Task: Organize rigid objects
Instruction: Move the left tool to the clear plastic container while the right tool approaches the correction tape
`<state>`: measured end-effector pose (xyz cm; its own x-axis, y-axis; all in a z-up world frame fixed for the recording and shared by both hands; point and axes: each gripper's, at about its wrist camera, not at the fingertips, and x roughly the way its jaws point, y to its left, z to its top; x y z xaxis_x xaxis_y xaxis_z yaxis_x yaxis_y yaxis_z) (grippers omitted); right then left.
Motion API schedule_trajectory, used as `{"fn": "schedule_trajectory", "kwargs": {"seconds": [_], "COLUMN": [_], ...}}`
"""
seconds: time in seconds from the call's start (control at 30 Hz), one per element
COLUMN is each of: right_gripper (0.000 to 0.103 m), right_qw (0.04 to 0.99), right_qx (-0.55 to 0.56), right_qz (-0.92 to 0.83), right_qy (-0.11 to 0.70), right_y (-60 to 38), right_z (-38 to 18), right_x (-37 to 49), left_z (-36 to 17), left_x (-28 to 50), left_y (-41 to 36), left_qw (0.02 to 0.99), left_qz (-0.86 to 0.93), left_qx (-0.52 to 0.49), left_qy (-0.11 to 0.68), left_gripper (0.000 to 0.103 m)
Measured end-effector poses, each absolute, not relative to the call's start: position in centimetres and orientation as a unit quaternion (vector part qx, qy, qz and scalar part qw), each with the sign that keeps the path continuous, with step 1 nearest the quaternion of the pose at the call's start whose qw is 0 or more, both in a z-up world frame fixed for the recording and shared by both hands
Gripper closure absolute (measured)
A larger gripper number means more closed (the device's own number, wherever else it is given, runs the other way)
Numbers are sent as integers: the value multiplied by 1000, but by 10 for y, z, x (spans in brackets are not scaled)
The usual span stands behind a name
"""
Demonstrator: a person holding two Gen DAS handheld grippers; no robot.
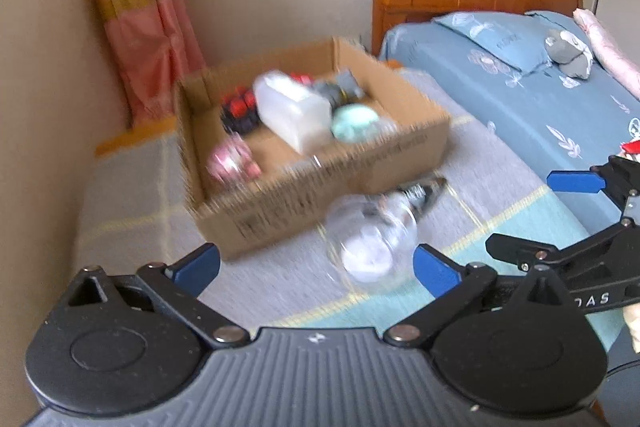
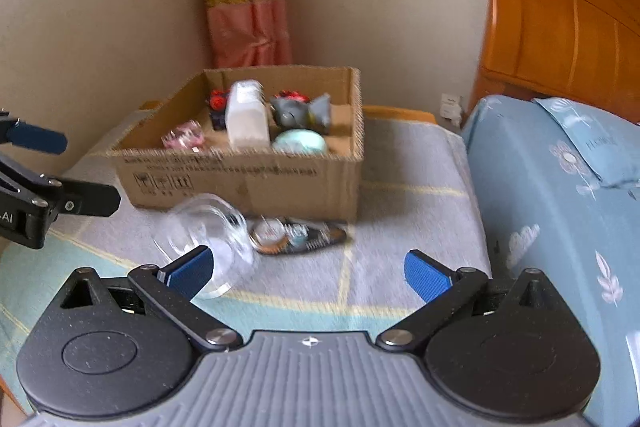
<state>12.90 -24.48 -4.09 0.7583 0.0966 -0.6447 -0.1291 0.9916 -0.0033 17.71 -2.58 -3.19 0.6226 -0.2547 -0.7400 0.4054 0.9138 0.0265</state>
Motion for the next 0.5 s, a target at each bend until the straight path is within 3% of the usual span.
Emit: {"fn": "schedule_trajectory", "kwargs": {"seconds": [0.23, 0.5], "right_gripper": [0, 0], "right_qw": [925, 919], "right_qx": [-20, -3], "right_qz": [53, 50], "right_qy": [376, 391], "right_y": [-258, -269], "right_z": [-71, -84], "right_x": [122, 123], "left_z": [-73, -91], "left_x": [190, 204], "left_y": [-48, -71], "left_qw": [872, 871], "left_qz": [-211, -217], "left_qx": [84, 121], "left_qy": [434, 424], "left_gripper": [1, 1]}}
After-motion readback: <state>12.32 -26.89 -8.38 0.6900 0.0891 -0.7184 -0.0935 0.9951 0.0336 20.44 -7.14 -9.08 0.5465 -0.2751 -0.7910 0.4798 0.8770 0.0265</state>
